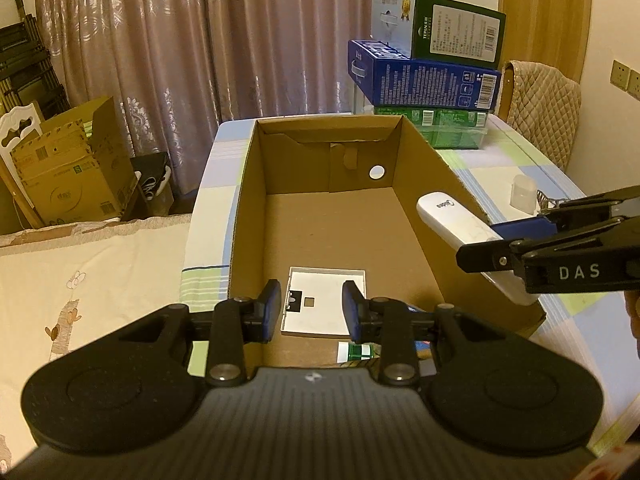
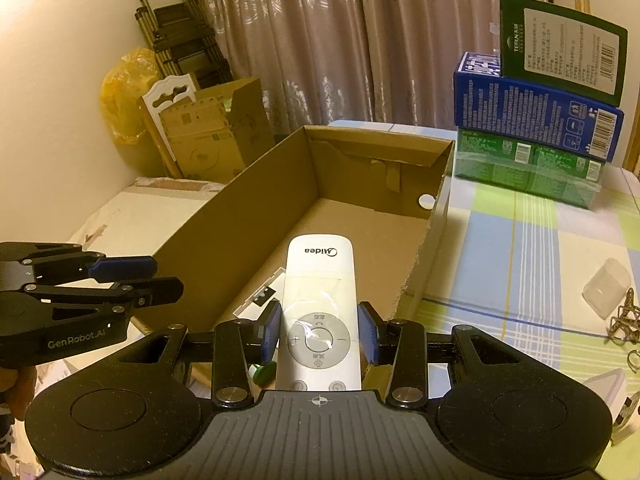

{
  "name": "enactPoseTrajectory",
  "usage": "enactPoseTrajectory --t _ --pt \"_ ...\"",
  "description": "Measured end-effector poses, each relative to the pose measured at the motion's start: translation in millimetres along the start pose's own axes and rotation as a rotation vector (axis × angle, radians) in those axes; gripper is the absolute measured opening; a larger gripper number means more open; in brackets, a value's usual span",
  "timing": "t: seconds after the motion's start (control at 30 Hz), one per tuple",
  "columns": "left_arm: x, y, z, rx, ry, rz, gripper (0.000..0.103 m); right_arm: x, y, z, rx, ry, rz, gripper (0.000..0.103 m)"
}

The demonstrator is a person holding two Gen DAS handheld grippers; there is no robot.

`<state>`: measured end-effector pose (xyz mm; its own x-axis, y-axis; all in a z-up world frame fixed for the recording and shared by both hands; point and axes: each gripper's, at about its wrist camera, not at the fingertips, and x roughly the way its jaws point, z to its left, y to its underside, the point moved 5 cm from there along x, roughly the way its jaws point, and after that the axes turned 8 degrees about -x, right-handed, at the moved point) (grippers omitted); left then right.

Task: Organize rigid objects
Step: 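Open both tools to drop the roll and remote into the box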

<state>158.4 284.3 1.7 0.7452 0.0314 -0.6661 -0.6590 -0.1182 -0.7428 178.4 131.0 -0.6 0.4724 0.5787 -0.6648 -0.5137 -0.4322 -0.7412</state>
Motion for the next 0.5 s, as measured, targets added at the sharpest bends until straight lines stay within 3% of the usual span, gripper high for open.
enactPoseTrajectory --t 0.5 --pt "-5 4 -7 -0.01 0.003 -0.003 0.028 -21 0 -11 0.046 0.013 -0.04 0.038"
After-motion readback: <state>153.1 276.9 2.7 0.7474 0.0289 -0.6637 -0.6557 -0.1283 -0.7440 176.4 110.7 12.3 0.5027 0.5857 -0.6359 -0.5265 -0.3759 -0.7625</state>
